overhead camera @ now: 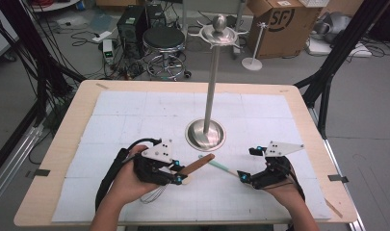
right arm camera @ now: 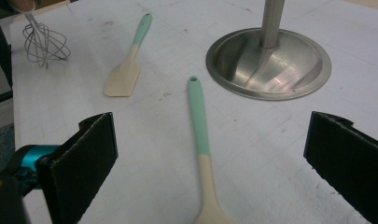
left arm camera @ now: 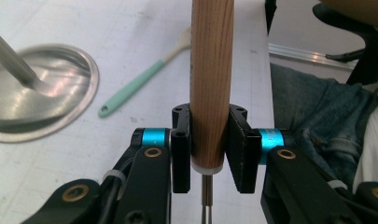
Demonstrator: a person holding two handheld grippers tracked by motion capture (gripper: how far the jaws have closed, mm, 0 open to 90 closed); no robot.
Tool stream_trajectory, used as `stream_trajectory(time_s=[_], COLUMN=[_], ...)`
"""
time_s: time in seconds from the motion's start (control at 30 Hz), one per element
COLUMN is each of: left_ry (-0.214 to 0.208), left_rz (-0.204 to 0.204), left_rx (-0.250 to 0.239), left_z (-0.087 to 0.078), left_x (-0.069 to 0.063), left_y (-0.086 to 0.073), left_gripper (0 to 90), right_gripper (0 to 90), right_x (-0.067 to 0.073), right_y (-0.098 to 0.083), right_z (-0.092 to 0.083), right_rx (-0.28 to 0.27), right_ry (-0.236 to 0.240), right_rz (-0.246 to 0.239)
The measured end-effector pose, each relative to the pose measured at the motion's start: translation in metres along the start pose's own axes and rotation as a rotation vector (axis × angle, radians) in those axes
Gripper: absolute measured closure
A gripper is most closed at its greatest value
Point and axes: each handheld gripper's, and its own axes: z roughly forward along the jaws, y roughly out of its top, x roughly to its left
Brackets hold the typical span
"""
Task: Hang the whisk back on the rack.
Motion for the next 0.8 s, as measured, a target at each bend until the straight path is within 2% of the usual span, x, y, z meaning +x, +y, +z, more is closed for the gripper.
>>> stream_trajectory(time_s=[0.23, 0.4, 0.53, 0.73, 0.8], left_ry=[-0.014, -0.034, -0.055, -0.103, -0.107], left_rz=[-0.014, -0.012, -0.013, -0.043, -0.048], left_rx=[-0.069, -0.089, -0.104, -0.142, -0.148], left_z=[-0.009, -0.014, -0.016, -0.018, -0.019], left_x=[0.003, 0.007, 0.015, 0.031, 0.036], left_y=[0.008, 0.019, 0.026, 0.033, 0.036], left_gripper=[73.2, 73.2, 73.2, 73.2, 73.2], right_gripper=[2.2, 2.3, 2.3, 2.3, 2.3], right_x=[0.0, 0.001, 0.001, 0.0, 0.0], right_y=[0.001, 0.001, 0.002, 0.002, 0.002], right_z=[-0.001, 0.0, -0.001, -0.001, 0.0], right_rx=[-0.005, -0.003, -0.006, -0.002, -0.001], right_ry=[0.0, 0.003, 0.002, 0.0, 0.002], right_rz=[0.002, -0.006, -0.003, -0.002, -0.004])
